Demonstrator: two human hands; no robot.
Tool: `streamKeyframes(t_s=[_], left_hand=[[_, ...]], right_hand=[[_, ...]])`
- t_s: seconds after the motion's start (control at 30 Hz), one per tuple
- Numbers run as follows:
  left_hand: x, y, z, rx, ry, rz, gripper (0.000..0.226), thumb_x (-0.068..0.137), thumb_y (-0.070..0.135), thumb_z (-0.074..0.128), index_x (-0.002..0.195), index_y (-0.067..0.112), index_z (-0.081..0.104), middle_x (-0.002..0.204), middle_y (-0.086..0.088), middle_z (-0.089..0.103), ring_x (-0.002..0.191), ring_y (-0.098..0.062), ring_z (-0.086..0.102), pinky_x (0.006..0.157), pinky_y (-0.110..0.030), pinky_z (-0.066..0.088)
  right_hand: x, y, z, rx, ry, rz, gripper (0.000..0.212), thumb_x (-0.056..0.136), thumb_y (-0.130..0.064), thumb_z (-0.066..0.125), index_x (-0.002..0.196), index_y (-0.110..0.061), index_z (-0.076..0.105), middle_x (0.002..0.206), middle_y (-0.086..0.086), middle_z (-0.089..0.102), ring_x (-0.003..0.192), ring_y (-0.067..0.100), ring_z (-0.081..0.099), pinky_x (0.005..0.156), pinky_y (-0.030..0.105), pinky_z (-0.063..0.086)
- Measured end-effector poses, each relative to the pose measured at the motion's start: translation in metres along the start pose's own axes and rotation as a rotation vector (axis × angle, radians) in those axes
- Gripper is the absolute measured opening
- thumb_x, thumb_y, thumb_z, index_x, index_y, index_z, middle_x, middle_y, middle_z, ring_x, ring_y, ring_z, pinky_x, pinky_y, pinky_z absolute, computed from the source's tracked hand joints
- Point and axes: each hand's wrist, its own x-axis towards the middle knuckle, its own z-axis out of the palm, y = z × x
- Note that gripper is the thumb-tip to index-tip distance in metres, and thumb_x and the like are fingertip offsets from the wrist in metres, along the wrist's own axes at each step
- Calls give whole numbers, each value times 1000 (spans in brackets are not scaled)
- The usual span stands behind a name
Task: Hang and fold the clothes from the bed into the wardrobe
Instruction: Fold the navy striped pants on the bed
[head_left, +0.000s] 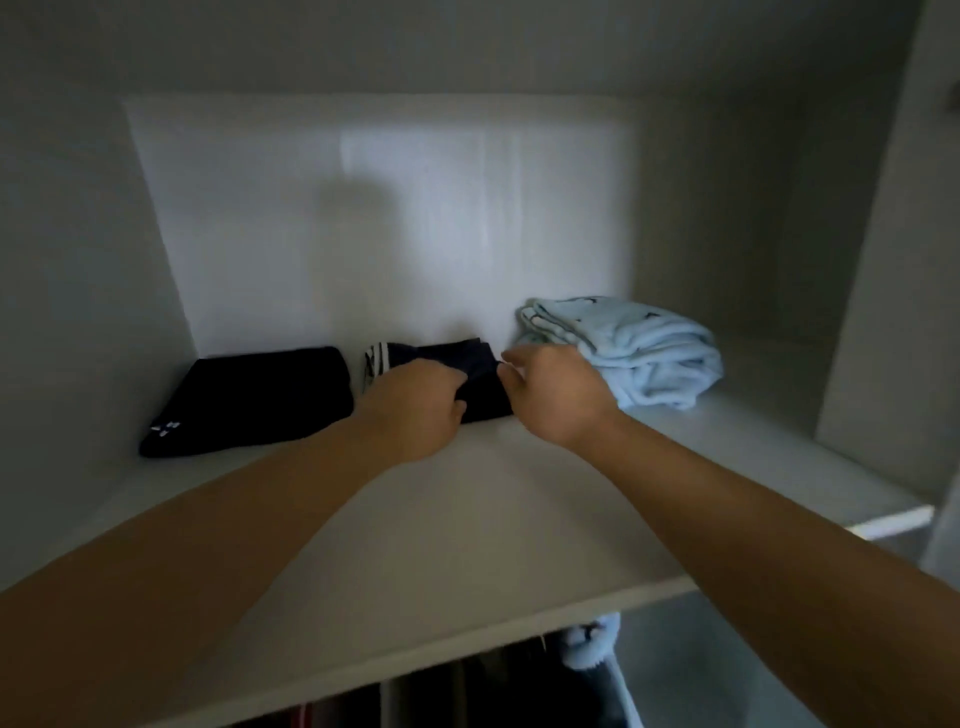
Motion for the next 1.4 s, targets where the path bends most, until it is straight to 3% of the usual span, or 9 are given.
streamKeyframes(t_s=[0.07,0.2,0.3,0.43,0.63,0.8,1.07,1.23,1.4], left_hand=[[-17,32,-22,-11,93,73,20,97,25,52,98,10,65,99,-9,69,94,-29,65,74,-35,50],[-61,104,-59,-147,294,266,28,93,28,57,115,18,70,111,-6,72,103,-28,66,85,-37,53],[-101,162,-75,-430,399,420,27,90,24,67,115,16,73,104,-4,75,96,-22,70,87,-35,54],[-163,254,-81,-803,404,576,21,88,26,64,104,17,76,89,8,74,80,-3,66,79,-15,48],[-268,418,-92,-1275,157,776,18,92,32,64,99,21,76,88,18,72,80,2,69,73,-9,50],[-386,555,-126,-1462,-51,1012,16,94,33,63,98,24,75,84,20,72,80,0,70,71,-9,51],[-613,727,-192,-1570,-367,1312,14,95,32,65,95,23,75,77,18,72,76,-2,70,71,-18,55],[-732,803,-231,-1523,-517,1512,14,93,34,66,94,23,75,75,19,70,74,-2,68,69,-20,54],[-837,885,-253,-1469,-652,1643,7,91,28,70,89,24,76,76,18,71,72,-3,67,67,-20,53]], right_hand=[[-40,-2,-26,46,152,42,26,100,-27,50,91,-10,68,95,11,73,92,30,67,79,41,54],[-140,-1,-88,67,452,197,25,97,-29,58,114,-20,74,109,-2,75,101,18,69,90,30,52],[-225,-7,-138,7,522,298,24,97,-28,60,114,-20,74,111,-4,75,101,15,69,92,32,53],[-346,-26,-209,-190,578,427,23,97,-27,62,114,-19,75,109,-6,75,96,9,66,86,23,52],[-529,-73,-307,-445,707,676,21,97,-29,61,110,-21,75,103,-9,75,91,5,67,83,29,54],[-695,-139,-380,-672,819,878,19,97,-28,63,109,-21,76,101,-11,74,89,3,65,73,15,51],[-941,-270,-469,-910,876,1229,19,97,-29,60,107,-23,76,90,-23,67,73,-18,56,72,0,42],[-1057,-324,-504,-1017,979,1333,16,98,-25,62,103,-20,76,92,-14,75,80,1,66,76,22,54],[-1170,-358,-533,-1082,1030,1436,14,96,-22,64,98,-18,77,84,-14,74,79,-5,61,72,7,47]])
